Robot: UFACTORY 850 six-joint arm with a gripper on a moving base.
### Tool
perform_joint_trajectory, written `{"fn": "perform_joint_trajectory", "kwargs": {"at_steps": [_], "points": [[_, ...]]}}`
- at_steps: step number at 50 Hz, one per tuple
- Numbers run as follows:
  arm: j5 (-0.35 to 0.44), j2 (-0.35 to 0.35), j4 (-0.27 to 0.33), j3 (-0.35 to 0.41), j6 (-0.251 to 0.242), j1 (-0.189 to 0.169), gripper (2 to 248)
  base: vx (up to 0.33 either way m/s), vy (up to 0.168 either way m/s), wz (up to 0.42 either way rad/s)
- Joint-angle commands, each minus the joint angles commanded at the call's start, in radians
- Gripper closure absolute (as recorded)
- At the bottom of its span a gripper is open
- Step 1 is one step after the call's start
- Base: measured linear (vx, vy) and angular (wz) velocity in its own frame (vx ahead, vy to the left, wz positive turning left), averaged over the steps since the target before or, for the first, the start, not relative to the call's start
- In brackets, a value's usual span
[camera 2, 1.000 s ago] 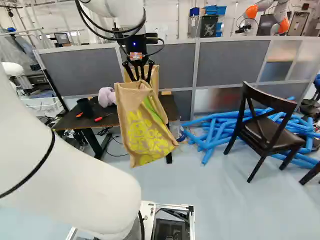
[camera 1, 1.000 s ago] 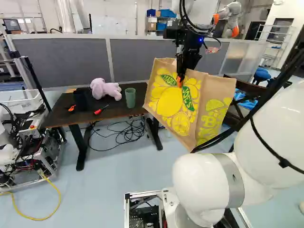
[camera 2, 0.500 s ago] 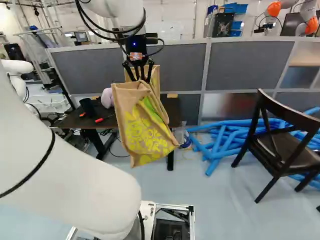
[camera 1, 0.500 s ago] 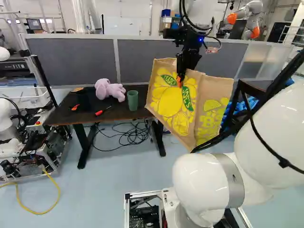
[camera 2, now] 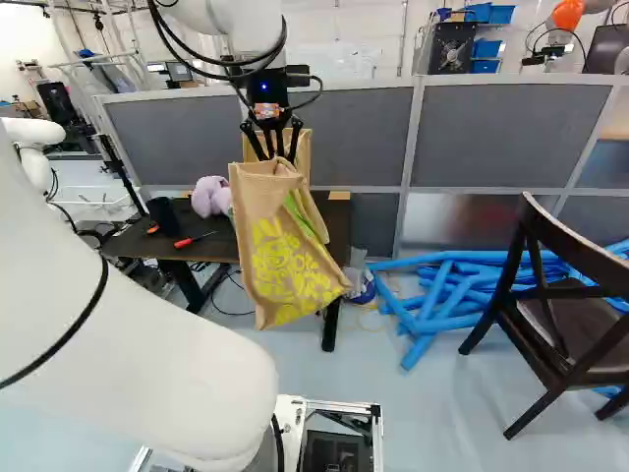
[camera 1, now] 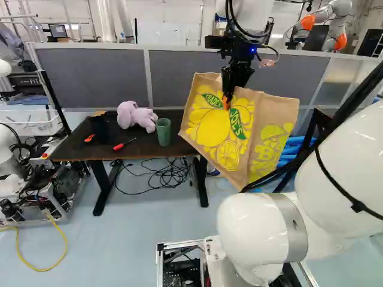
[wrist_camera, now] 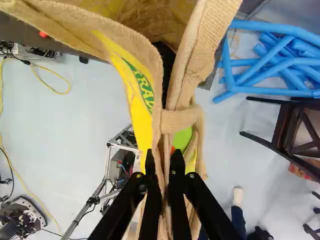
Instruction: Pick up the bag on the ground and place it on the table
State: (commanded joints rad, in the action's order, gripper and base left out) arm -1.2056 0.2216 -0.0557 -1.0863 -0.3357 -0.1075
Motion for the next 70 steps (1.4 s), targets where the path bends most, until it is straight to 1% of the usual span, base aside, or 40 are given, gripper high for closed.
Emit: {"fn": "perform_joint_trajectory", "kwargs": {"at_steps": [13,20,32,46,70], "points": [[0.000,0.000,0.000,0.000,0.000,0.000,228,0.164,-0.144,0.002],[0.000,0.000,0.000,0.000,0.000,0.000,228,0.186,-0.085,-0.036],[0.000,0.000,0.000,0.000,0.000,0.000,228,0.131,-0.001,-0.012],[0.000,-0.015,0.000,-0.013,0.000,0.001,228,0.015,0.001,-0.003],[0.004,-0.083,0.000,-0.072,0.000,0.007,228,0.000,0.000,0.000]]}}
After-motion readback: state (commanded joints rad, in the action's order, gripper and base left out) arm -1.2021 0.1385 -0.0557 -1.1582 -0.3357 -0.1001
